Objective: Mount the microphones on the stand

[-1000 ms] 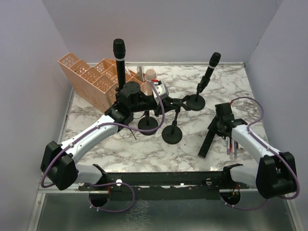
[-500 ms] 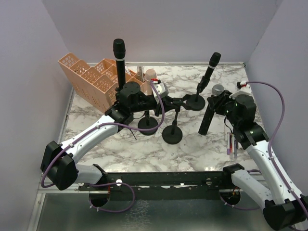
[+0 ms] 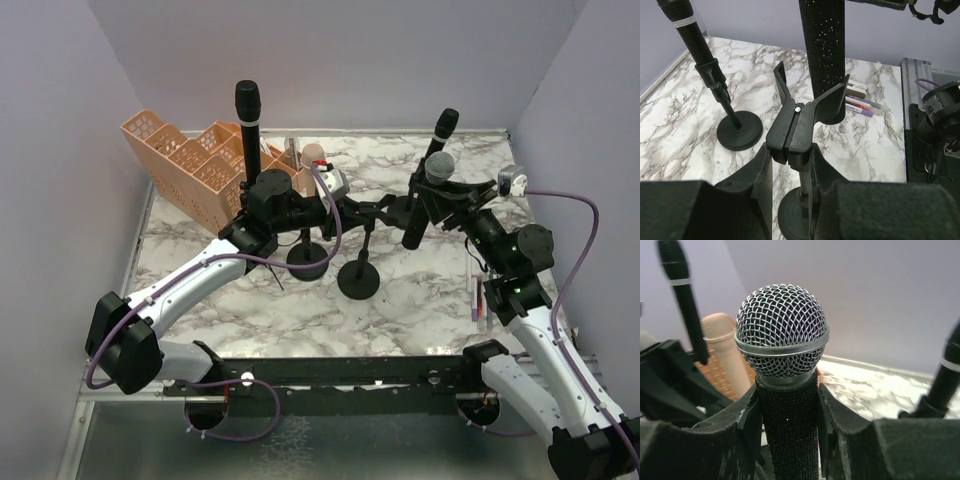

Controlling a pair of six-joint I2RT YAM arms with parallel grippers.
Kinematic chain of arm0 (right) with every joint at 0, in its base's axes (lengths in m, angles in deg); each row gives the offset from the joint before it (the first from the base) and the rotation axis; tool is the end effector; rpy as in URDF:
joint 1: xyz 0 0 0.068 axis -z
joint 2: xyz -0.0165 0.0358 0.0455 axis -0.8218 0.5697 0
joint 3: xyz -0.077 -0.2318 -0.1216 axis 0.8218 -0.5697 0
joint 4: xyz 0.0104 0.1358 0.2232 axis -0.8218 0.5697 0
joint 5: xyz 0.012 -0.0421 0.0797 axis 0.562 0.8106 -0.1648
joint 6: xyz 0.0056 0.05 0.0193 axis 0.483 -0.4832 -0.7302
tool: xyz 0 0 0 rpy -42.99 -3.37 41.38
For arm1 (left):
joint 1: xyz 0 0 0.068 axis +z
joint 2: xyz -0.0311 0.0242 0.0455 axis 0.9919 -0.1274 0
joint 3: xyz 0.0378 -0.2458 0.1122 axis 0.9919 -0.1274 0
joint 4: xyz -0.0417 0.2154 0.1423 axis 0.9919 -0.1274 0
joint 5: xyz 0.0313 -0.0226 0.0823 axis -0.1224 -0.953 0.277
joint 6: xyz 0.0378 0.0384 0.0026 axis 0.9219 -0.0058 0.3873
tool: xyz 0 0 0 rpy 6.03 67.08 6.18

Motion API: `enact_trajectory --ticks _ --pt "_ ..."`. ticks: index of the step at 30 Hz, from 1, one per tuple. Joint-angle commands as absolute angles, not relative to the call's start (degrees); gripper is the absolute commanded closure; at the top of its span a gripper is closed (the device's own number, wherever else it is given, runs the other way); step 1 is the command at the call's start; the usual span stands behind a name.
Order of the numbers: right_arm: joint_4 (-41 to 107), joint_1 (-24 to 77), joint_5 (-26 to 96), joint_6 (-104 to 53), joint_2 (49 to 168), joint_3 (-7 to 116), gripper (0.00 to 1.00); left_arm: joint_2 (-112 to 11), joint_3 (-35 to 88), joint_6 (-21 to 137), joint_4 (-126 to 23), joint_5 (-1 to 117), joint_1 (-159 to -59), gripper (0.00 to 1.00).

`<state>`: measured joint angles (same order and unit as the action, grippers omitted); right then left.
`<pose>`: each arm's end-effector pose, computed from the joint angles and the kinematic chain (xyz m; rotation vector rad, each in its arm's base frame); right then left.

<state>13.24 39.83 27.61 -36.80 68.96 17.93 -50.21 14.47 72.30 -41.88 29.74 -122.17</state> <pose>0.1652 0.0551 0.3679 -0.1954 1.3111 0.6605 0.2242 -0.2122 0.3561 1.0620 1.3554 -1.0054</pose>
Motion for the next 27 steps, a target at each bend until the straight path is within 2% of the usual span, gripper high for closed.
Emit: enact_trajectory --ticks 1,16,27 --pt "-5.9 39.4 15.2 -38.5 71.5 15.3 0.99 -51.2 15.9 70.3 -39.9 30.9 -122.1 1.0" --pt "-29.2 39.4 5.9 -46.5 80.5 12.3 0.99 -53.2 17.7 67.7 -39.8 28.9 -122.1 1.0" --pt "-35.9 39.4 1.8 -52.9 85.0 12.8 0.99 -52.8 17.0 68.8 -39.4 26.7 -122.1 1.0"
